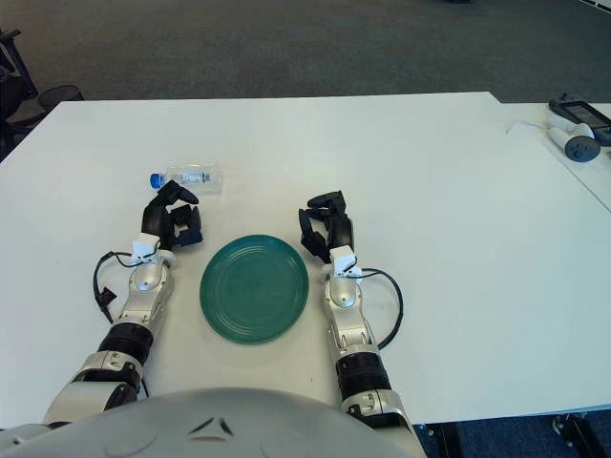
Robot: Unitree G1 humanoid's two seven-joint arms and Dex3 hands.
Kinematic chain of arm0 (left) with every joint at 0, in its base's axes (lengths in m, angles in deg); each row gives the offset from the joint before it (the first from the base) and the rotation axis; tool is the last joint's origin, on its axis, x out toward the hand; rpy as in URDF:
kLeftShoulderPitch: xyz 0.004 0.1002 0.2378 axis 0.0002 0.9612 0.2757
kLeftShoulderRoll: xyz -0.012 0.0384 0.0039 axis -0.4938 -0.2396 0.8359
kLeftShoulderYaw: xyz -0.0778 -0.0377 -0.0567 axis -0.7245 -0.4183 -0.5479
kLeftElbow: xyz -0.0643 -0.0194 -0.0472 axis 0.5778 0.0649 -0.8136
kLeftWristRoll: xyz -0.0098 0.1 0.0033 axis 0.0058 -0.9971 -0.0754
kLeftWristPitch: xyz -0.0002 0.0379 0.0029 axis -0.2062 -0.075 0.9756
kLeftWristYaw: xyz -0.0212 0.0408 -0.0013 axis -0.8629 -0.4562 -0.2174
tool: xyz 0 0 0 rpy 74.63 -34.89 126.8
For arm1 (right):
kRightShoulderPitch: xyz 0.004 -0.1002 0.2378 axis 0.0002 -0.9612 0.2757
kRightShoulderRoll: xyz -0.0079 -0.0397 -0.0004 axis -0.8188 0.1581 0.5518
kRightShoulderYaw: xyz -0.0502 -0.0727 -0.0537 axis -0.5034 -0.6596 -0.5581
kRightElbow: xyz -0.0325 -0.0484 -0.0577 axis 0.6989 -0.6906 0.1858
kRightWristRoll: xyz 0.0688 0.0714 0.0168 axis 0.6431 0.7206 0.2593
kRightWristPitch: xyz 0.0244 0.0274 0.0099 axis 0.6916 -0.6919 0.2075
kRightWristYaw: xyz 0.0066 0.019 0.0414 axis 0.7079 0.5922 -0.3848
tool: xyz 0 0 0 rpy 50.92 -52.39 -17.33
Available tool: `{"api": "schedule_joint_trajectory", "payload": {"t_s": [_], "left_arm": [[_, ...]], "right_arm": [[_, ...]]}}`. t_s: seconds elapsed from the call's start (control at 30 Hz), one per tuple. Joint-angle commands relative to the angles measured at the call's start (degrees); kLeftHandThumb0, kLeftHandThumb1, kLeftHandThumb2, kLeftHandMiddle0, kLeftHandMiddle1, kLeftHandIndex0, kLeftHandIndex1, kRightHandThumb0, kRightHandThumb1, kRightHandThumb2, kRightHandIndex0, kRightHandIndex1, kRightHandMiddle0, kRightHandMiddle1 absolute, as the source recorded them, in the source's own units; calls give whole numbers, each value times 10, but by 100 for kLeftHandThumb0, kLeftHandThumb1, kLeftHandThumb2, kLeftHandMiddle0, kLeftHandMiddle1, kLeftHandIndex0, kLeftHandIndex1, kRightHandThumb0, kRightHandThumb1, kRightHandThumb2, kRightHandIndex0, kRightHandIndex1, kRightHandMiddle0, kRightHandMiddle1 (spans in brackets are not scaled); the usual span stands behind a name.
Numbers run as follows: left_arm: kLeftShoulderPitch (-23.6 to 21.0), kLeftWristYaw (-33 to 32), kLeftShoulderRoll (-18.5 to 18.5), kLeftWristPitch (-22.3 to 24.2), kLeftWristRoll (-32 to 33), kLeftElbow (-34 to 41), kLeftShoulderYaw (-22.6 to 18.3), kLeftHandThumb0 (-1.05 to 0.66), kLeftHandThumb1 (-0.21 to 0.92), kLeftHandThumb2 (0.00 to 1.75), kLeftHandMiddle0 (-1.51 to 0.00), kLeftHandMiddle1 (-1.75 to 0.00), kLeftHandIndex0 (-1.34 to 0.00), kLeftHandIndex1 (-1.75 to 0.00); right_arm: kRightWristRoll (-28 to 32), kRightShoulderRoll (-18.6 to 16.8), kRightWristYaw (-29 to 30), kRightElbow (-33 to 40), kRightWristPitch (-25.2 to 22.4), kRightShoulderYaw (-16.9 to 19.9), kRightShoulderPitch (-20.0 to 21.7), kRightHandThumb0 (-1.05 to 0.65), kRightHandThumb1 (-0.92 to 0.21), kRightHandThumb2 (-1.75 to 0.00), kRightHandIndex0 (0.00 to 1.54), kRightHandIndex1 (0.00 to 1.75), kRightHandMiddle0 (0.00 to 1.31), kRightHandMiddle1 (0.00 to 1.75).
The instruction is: Put the bottle into the plate.
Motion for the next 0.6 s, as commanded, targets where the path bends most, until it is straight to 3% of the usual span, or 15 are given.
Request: {"api": "schedule_joint_trajectory", "payload": {"t_s": [0.0,0.27,0.4,0.57], "left_arm": [[30,4,-8,0,-7,-21,0,-49,25,140,-122,-175,-66,-175],[29,7,-12,-4,3,3,-8,-49,24,140,-121,-175,-66,-175],[15,3,-27,7,11,47,-25,-50,24,141,-121,-175,-67,-175],[11,-9,-35,-10,11,90,-43,-50,23,142,-122,-175,-68,-175]], "right_arm": [[3,-6,-1,-42,-42,1,-33,-35,-92,-52,25,122,19,175],[0,-8,10,-51,-33,0,-30,-35,-92,-52,25,122,19,175],[1,-8,8,-52,-31,-2,-28,-35,-92,-52,25,121,19,175],[2,-10,11,-53,-31,-2,-27,-35,-92,-52,25,121,19,175]]}}
